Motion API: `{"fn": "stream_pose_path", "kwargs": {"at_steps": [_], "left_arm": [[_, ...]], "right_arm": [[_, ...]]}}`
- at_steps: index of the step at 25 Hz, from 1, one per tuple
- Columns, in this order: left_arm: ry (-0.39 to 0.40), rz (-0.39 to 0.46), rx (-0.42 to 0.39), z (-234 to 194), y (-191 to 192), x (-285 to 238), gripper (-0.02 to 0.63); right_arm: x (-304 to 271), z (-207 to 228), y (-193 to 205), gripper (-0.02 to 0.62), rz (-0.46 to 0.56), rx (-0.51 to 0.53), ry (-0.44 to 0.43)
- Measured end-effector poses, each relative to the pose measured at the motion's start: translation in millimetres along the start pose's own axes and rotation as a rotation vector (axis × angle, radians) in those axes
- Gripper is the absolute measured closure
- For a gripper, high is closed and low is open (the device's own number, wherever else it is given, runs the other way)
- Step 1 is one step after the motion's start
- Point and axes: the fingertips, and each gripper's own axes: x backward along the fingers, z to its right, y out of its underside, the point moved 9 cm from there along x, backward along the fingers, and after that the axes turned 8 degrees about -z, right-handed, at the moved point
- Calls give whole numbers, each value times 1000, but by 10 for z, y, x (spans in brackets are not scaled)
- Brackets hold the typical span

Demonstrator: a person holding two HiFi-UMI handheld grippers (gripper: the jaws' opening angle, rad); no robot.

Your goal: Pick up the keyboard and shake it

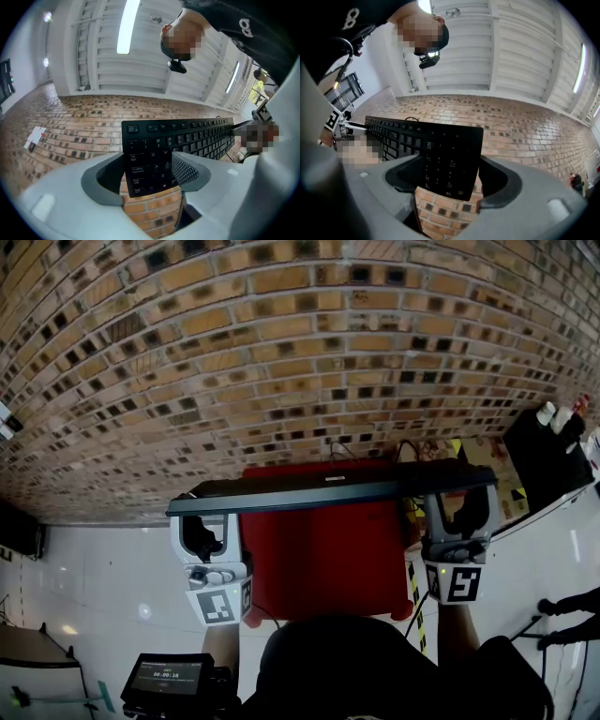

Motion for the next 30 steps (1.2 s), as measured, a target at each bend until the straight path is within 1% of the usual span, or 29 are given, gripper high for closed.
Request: {"fn": "stream_pose_path", "kwargs": {"at_steps": [5, 8, 13, 18, 21, 22, 25, 26, 28, 30], "left_arm": [[16, -166, 41, 115, 430, 226, 285], [21, -241, 50, 153, 629, 374, 285], [23, -315, 56, 155, 758, 478, 285], [23, -342, 73, 180, 805, 493, 285], [34, -397, 86, 197, 917, 551, 288], [39, -428, 91, 205, 972, 580, 288], [47, -541, 102, 251, 1169, 724, 288], [50, -566, 98, 267, 1281, 807, 288], [57, -600, 87, 283, 1523, 1000, 288], [59, -655, 110, 312, 1637, 1148, 288]], "right_arm": [[162, -131, 439, 251, -163, -52, -35], [272, -189, 667, 250, -244, -70, -52], [363, -238, 824, 252, -307, -84, -75], [370, -232, 880, 252, -329, -80, -88], [385, -248, 997, 252, -364, -84, -99], [408, -261, 1066, 252, -398, -84, -104], [564, -312, 1338, 253, -560, -71, -112], [627, -329, 1433, 252, -591, -69, -112], [750, -377, 1606, 253, -622, -69, -116], [856, -460, 1700, 253, -669, -82, -122]]}}
